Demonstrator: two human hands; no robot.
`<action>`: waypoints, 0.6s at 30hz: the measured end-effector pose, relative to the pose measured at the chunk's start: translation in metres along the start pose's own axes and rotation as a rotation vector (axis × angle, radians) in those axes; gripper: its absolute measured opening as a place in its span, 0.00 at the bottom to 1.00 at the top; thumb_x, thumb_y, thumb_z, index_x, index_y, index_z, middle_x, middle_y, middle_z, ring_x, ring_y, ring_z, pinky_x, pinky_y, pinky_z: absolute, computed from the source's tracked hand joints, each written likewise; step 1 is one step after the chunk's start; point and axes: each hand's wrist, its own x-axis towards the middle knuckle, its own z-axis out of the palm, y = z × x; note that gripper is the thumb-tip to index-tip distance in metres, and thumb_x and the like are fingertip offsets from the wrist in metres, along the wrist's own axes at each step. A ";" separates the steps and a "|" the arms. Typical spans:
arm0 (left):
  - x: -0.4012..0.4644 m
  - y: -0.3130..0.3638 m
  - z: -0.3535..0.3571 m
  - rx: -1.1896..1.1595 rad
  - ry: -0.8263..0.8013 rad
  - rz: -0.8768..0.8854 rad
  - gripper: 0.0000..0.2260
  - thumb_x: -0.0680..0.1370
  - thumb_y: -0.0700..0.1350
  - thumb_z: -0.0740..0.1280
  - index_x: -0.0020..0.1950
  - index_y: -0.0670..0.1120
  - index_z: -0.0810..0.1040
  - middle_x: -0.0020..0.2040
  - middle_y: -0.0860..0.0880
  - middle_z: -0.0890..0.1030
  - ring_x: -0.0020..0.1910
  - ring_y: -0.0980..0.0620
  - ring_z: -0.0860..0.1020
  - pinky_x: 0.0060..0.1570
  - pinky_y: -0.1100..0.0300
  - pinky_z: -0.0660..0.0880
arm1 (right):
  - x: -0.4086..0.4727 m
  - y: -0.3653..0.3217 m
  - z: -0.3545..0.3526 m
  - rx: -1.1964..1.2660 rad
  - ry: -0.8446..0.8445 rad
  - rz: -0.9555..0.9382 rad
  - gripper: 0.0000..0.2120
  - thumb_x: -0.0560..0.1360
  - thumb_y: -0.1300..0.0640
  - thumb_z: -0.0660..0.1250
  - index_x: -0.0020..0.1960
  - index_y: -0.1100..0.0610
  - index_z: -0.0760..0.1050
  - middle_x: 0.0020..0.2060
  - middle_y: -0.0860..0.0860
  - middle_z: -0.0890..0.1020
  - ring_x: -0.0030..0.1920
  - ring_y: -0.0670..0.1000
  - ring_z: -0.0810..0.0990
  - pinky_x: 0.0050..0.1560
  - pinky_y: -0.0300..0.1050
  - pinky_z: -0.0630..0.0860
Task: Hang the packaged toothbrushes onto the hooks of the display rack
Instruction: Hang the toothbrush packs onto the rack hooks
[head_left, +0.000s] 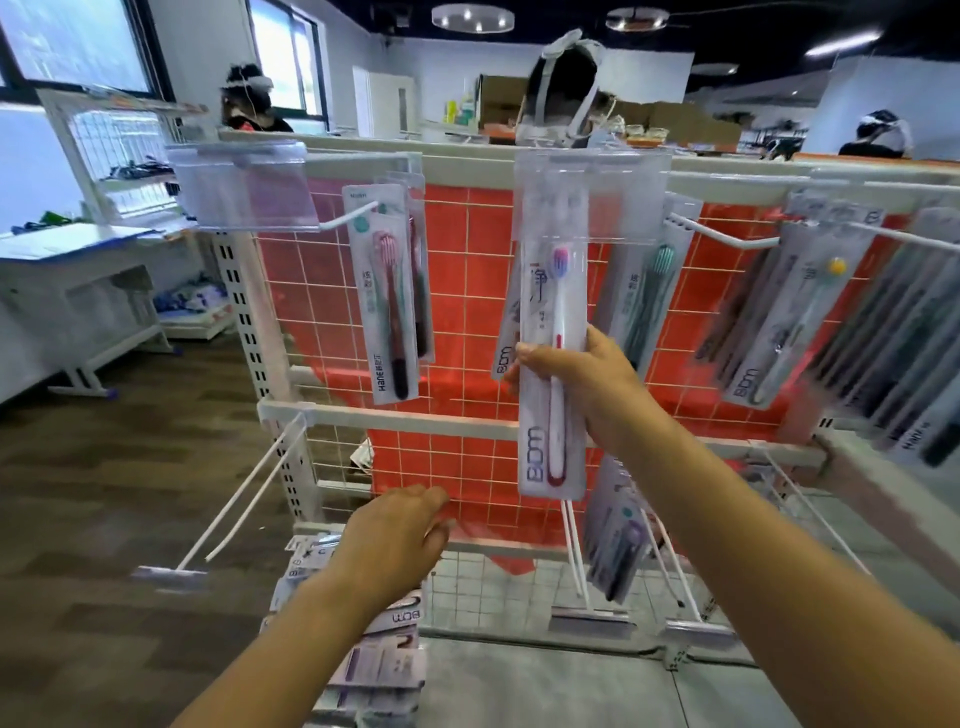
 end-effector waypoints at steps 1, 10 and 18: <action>0.000 -0.001 -0.001 -0.005 0.003 -0.001 0.12 0.80 0.51 0.57 0.61 0.51 0.72 0.57 0.53 0.78 0.56 0.54 0.75 0.55 0.59 0.73 | 0.008 -0.003 0.002 -0.014 0.026 0.007 0.12 0.74 0.64 0.67 0.57 0.61 0.71 0.37 0.55 0.82 0.35 0.50 0.83 0.38 0.43 0.82; -0.008 -0.010 -0.004 -0.018 0.048 -0.014 0.13 0.80 0.51 0.57 0.63 0.51 0.72 0.58 0.53 0.78 0.56 0.52 0.75 0.52 0.60 0.72 | 0.041 0.006 -0.008 -0.137 0.053 0.131 0.20 0.72 0.53 0.71 0.60 0.61 0.73 0.42 0.56 0.83 0.43 0.55 0.83 0.46 0.51 0.81; -0.023 -0.018 -0.002 -0.046 0.070 -0.032 0.14 0.80 0.52 0.57 0.63 0.50 0.73 0.60 0.53 0.77 0.58 0.54 0.75 0.54 0.60 0.71 | 0.035 0.041 -0.009 -0.115 0.117 0.310 0.40 0.48 0.26 0.70 0.51 0.52 0.78 0.45 0.54 0.84 0.50 0.57 0.81 0.60 0.61 0.73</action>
